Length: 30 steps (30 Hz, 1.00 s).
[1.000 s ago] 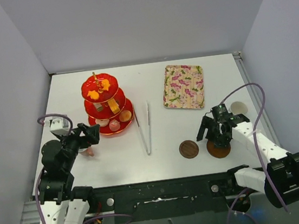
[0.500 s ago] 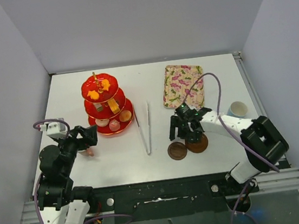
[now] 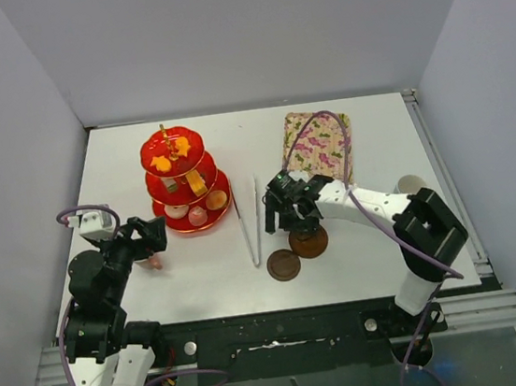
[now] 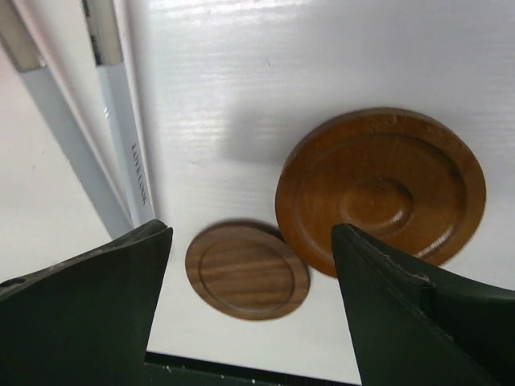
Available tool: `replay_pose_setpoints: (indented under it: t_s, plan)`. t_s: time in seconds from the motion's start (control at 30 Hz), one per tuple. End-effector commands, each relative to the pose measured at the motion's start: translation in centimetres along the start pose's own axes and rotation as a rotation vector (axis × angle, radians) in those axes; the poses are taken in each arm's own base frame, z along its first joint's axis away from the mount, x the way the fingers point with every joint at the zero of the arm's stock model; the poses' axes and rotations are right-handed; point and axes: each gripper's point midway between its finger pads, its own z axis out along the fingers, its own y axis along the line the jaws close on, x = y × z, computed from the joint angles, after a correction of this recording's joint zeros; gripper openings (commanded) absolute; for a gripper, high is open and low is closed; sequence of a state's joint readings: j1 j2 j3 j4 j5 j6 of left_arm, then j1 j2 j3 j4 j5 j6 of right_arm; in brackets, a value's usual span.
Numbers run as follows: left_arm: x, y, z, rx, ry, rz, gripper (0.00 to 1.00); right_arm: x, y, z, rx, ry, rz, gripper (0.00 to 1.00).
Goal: Serve the afternoon tea
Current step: Adjust the coaster at the center of the board.
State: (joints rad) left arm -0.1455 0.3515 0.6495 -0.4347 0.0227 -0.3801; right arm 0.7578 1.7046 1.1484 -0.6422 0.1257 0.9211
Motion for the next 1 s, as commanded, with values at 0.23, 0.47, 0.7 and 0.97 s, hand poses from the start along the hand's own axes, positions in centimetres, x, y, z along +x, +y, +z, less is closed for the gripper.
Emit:
replay_pose_setpoints:
  t_s: [0.23,0.47,0.7,0.97]
  plan:
    - [-1.5,0.0,-0.2,-0.011,-0.055,0.002,0.81,7.5,5.0,-3.2,-0.224,0.043,-0.151,0.83]
    - [-1.1,0.2,0.0,-0.021,-0.04,0.001,0.81,6.9,5.4,0.2,-0.165,0.033,-0.161,0.83]
    - [-1.1,0.4,0.0,-0.028,-0.04,0.0,0.81,4.1,5.1,2.8,-0.164,0.029,-0.137,0.83]
    - [-1.1,0.3,0.2,-0.027,-0.036,-0.001,0.81,-0.9,5.4,1.6,-0.244,-0.044,-0.101,0.84]
